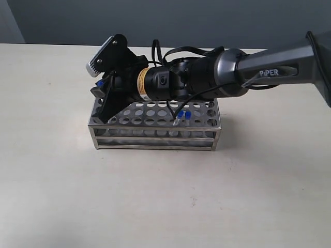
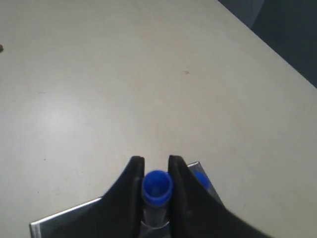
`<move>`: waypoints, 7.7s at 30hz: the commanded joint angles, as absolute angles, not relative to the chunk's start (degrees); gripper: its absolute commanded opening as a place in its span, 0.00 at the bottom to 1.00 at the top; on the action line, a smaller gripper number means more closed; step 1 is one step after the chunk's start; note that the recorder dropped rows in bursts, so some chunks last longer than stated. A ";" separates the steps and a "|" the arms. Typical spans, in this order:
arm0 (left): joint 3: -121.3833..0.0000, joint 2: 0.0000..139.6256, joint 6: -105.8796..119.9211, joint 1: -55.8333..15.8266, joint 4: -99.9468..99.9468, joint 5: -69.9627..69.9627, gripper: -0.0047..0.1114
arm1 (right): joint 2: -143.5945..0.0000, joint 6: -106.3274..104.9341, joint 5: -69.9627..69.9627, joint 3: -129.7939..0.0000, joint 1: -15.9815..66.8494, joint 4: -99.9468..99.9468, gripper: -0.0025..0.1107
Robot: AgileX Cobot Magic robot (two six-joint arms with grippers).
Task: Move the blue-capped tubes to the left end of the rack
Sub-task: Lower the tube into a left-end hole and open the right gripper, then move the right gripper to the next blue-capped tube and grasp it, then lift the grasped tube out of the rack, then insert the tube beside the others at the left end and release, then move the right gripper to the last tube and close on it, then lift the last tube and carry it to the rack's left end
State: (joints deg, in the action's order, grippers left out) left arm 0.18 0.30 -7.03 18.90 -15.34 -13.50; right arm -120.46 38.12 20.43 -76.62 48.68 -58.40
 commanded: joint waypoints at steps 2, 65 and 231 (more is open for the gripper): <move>0.00 0.00 -7.06 18.75 -15.46 -13.41 0.05 | -120.31 39.39 19.83 -76.86 48.67 -58.62 0.28; 0.00 0.00 -7.06 18.75 -15.46 -13.41 0.05 | -100.25 7.28 51.27 -25.46 31.42 -25.39 0.44; 0.00 0.00 -7.06 18.75 -15.46 -13.41 0.05 | -106.62 15.55 49.26 -36.72 35.19 -24.11 0.52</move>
